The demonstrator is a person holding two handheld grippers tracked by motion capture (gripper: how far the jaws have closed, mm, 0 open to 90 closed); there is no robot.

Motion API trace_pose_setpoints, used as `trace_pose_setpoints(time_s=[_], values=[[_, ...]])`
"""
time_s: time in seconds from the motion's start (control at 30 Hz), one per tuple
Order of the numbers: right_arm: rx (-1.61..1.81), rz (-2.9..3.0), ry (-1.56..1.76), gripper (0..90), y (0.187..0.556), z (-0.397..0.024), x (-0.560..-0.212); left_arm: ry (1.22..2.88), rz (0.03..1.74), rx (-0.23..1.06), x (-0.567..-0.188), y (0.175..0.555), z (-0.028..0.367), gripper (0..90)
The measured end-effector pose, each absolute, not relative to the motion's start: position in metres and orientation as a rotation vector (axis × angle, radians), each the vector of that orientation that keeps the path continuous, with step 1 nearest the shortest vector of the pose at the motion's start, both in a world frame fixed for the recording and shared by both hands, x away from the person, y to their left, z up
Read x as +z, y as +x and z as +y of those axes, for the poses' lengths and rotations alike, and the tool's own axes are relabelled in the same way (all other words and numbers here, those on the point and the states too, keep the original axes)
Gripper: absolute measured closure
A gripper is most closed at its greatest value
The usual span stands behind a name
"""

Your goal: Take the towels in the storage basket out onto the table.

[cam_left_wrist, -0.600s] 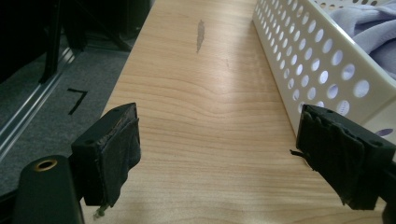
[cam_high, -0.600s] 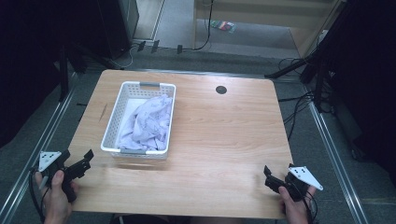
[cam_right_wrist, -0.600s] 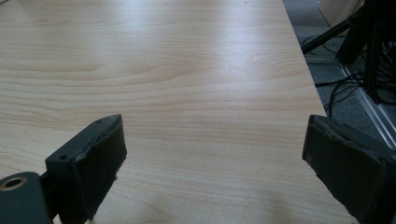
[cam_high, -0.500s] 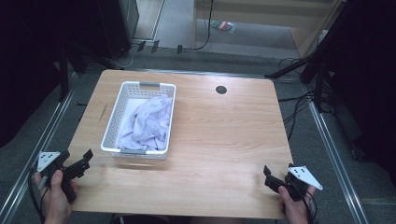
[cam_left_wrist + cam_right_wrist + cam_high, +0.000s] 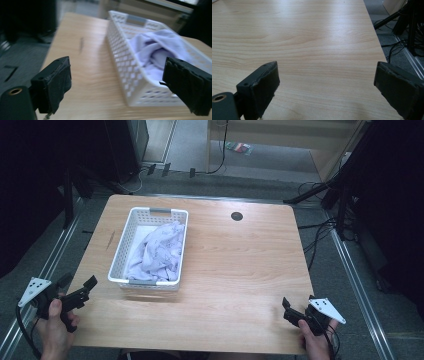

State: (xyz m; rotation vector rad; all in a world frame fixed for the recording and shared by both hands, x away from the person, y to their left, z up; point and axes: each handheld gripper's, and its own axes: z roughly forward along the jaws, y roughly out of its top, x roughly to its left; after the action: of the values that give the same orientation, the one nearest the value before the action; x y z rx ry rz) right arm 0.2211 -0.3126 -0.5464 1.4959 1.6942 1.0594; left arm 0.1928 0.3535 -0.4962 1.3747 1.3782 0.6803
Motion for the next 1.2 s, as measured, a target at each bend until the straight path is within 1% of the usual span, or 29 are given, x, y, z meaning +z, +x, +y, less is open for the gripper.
trace_pose_setpoints(time_s=[0.03,0.07,0.13,0.17,0.27,0.33,0.43,0.53,0.67,0.7,0.73,0.97,1.2], values=[[1.059,1.694,1.496,6.5,0.221,-0.313,-0.546,1.372,1.369,0.68,-0.492,0.194,0.351,9.7],[1.059,1.695,1.498,6.5,0.221,-0.313,-0.546,1.365,1.349,0.652,-0.489,0.194,0.35,9.9],[1.058,1.694,1.499,6.5,0.221,-0.312,-0.546,1.357,1.329,0.617,-0.485,0.197,0.348,14.2],[1.058,1.693,1.5,6.5,0.221,-0.312,-0.546,1.376,1.3,0.612,-0.483,0.198,0.347,14.7],[1.056,1.692,1.502,6.5,0.221,-0.313,-0.546,1.43,1.237,0.626,-0.477,0.201,0.34,14.5],[1.056,1.693,1.501,6.5,0.221,-0.313,-0.546,1.453,1.232,0.612,-0.472,0.205,0.336,14.5],[1.056,1.693,1.5,6.5,0.221,-0.312,-0.546,1.476,1.237,0.637,-0.464,0.211,0.33,14.3],[1.056,1.692,1.5,6.5,0.221,-0.312,-0.546,1.488,1.258,0.648,-0.458,0.217,0.326,12.8],[1.056,1.692,1.499,6.5,0.221,-0.312,-0.546,1.502,1.258,0.635,-0.454,0.225,0.321,6.9],[1.057,1.692,1.497,6.5,0.221,-0.312,-0.546,1.524,1.267,0.631,-0.453,0.229,0.318,6.9],[1.057,1.692,1.496,6.5,0.221,-0.312,-0.546,1.55,1.267,0.628,-0.451,0.235,0.315,1.8],[1.056,1.692,1.48,6.5,0.22,-0.312,-0.546,1.614,1.277,0.616,-0.438,0.255,0.298,1.6],[1.059,1.692,1.482,6.5,0.22,-0.312,-0.546,1.67,1.291,0.609,-0.434,0.27,0.285,1.6]])
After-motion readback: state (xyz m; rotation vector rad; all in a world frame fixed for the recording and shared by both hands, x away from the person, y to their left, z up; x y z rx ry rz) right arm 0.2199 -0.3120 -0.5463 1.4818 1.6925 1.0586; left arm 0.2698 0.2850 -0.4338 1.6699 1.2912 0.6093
